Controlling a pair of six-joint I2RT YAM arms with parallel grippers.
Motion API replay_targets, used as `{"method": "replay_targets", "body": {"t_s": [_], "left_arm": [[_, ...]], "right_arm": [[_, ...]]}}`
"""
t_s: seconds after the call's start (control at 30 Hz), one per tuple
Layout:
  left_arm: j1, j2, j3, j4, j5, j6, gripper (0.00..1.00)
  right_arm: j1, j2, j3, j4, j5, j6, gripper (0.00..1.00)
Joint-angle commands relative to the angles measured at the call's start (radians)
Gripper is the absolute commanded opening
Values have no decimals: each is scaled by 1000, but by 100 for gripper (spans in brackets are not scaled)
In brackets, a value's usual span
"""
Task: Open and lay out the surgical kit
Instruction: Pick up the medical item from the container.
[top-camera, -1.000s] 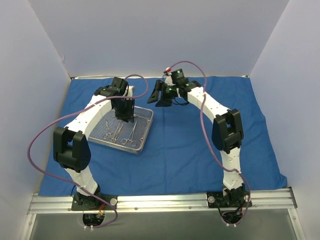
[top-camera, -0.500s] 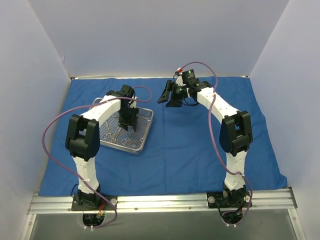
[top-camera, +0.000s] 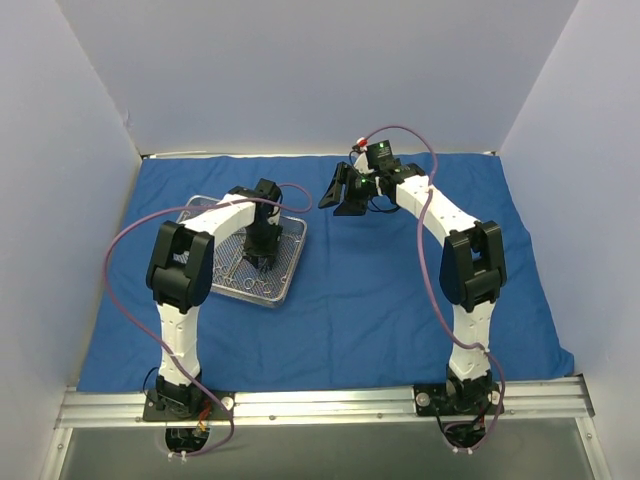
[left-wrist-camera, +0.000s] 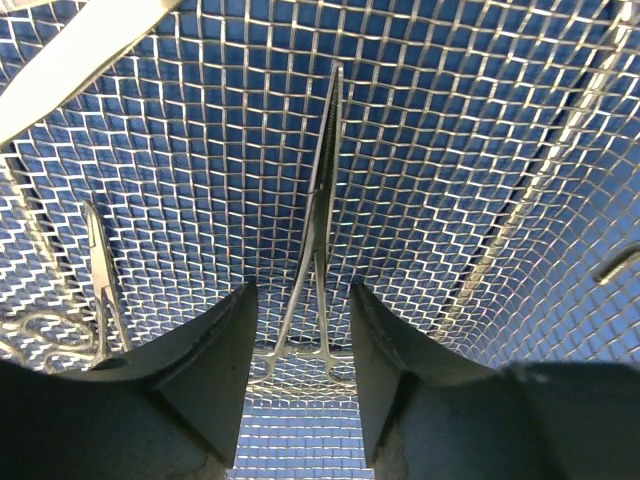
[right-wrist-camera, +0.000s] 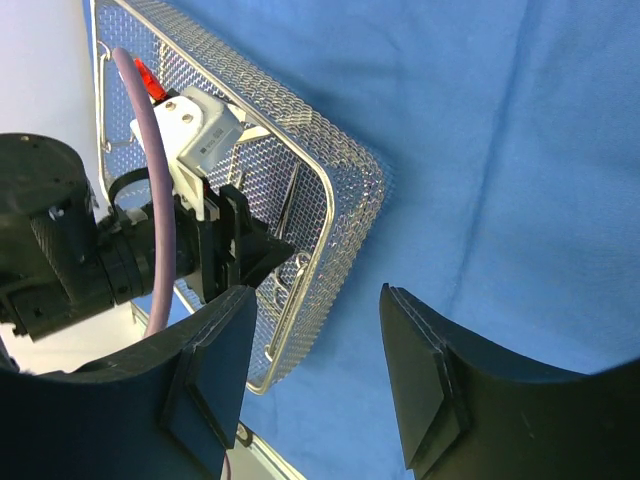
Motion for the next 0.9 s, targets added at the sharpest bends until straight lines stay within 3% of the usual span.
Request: {"method": "replay_targets", "body": {"t_s": [0.0,0.1,0.13,0.27,0.3,0.53,0.87], "left_arm": [[-26,46,24,14,-83,-19,50],[-29,85,2,14,-93,-30,37],[-27,92,-4,23,-91,-27,27],[-24,89,-10,39,-77,-8,5],[-21,75,-2,34,-77,-7,3],[17,-71,82,-38,-70,6,2],[22,-169,182,-93,-22,9,2]], "right_arm": [[-9,-56,5,-19,-15,-21,52],[-7,-56,8,-31,-6,-30,52],[-9,-54,13,-34,-6,-33,52],[-9,-47,28,-45,-1,-38,52],[-7,-44,34,-47,0,-39,52],[3,-10,91,-54,-9,-39,52],[98,114,239,-73,-67,-58,62]]}}
